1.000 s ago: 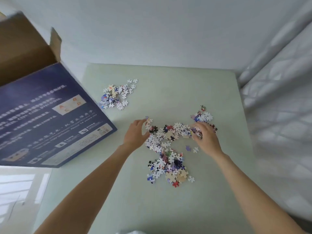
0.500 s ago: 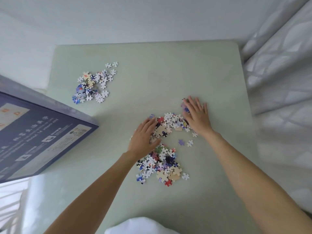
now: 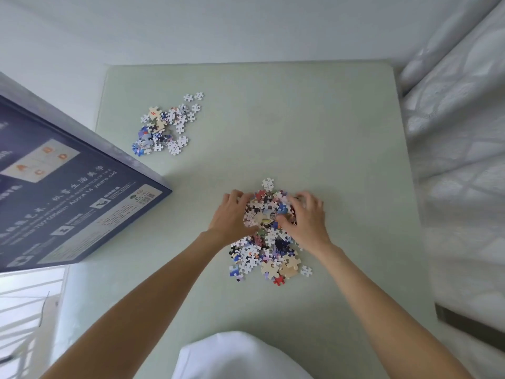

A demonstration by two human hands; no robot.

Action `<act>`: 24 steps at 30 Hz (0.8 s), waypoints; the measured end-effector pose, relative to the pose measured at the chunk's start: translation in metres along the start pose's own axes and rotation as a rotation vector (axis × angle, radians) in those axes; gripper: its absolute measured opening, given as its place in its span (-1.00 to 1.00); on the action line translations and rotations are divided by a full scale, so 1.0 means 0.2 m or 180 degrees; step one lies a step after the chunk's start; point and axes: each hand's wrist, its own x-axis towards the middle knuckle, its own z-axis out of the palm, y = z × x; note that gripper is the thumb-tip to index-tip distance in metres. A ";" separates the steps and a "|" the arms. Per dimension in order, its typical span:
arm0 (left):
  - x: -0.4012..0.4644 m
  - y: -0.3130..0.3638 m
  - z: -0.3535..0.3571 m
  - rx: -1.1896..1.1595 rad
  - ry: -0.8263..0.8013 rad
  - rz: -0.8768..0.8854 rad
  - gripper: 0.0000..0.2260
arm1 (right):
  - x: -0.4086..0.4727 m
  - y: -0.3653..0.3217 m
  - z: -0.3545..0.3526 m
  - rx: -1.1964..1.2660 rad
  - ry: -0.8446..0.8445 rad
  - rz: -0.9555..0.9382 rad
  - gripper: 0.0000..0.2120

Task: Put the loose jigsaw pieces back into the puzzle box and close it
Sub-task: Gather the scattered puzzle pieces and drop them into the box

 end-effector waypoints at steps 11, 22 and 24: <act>0.36 -0.34 -0.30 -0.0469 0.2345 -0.0747 -0.57 | 0.67 -0.24 -0.24 0.0022 0.0147 -0.1442 -0.66; 0.68 -0.59 -0.30 -0.0415 0.1910 -0.2188 -0.39 | 1.49 -0.75 -0.07 -0.0608 -0.0438 -0.1927 -0.43; 0.68 -0.58 -0.27 -0.0238 0.1817 -0.1785 -0.39 | 1.55 -0.82 -0.02 -0.0791 -0.0601 -0.2025 -0.44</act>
